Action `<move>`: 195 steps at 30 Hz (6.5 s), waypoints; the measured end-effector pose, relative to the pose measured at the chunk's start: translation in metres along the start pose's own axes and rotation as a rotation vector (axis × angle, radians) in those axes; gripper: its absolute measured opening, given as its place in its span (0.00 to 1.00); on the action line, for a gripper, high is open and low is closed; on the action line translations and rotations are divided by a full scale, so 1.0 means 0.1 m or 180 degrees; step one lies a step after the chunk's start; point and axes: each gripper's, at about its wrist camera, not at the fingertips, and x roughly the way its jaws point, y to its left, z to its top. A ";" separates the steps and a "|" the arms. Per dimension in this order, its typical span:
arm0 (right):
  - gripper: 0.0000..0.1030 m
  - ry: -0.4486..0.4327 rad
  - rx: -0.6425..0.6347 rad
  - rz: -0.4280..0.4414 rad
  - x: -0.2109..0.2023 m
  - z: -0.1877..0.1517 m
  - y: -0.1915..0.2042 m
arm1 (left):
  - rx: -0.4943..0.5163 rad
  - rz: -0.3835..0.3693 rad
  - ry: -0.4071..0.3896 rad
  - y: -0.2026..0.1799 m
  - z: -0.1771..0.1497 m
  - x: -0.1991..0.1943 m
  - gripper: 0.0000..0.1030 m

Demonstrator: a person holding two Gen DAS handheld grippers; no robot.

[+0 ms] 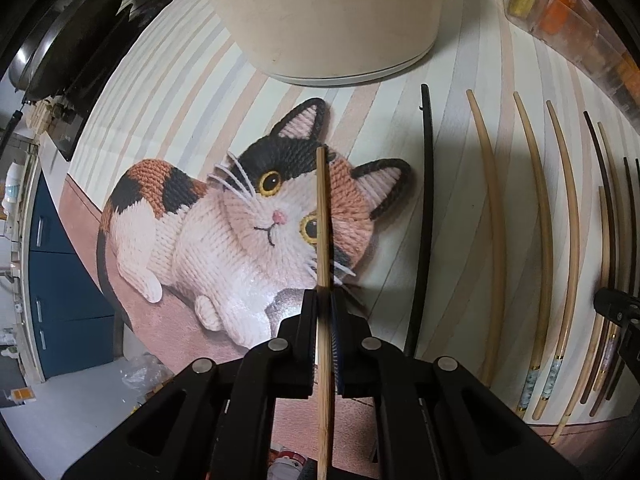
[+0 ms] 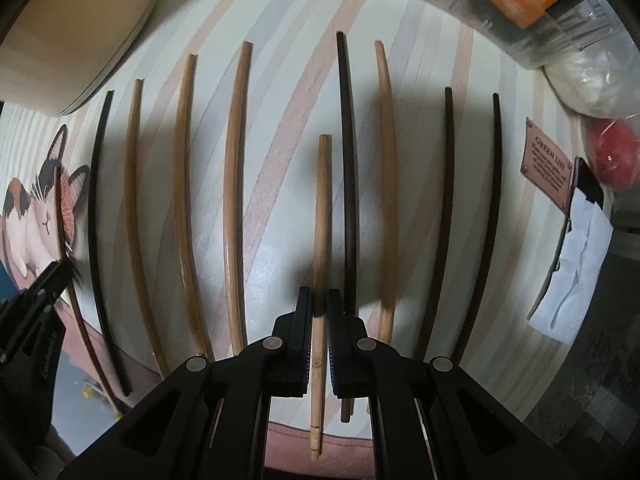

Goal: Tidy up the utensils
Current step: 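Lift both held chopsticks and carry them above the cream holder, then open the left tool to drop its chopstick into the holder while the right tool keeps holding, then grasp a dark chopstick with the left tool while the right tool holds its chopstick, then carry both held chopsticks up above the cream holder, then open both tools to drop the chopsticks into the holder, then grasp a light chopstick with the left tool while the right tool grasps another light chopstick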

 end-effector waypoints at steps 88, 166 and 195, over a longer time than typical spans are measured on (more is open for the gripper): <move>0.06 -0.0919 0.0639 0.0826 -0.96 0.13 -0.27 | 0.0115 -0.0878 -0.0269 0.08 0.28 -0.29 0.71; 0.31 -0.2084 -0.0134 0.1311 -2.85 1.70 0.84 | -0.0428 -0.0982 -0.1347 1.23 1.95 -2.18 0.40; 0.89 -0.1572 0.0592 0.0813 -1.68 0.13 -0.53 | -0.0183 -0.0481 -0.1134 0.45 0.49 -1.42 1.00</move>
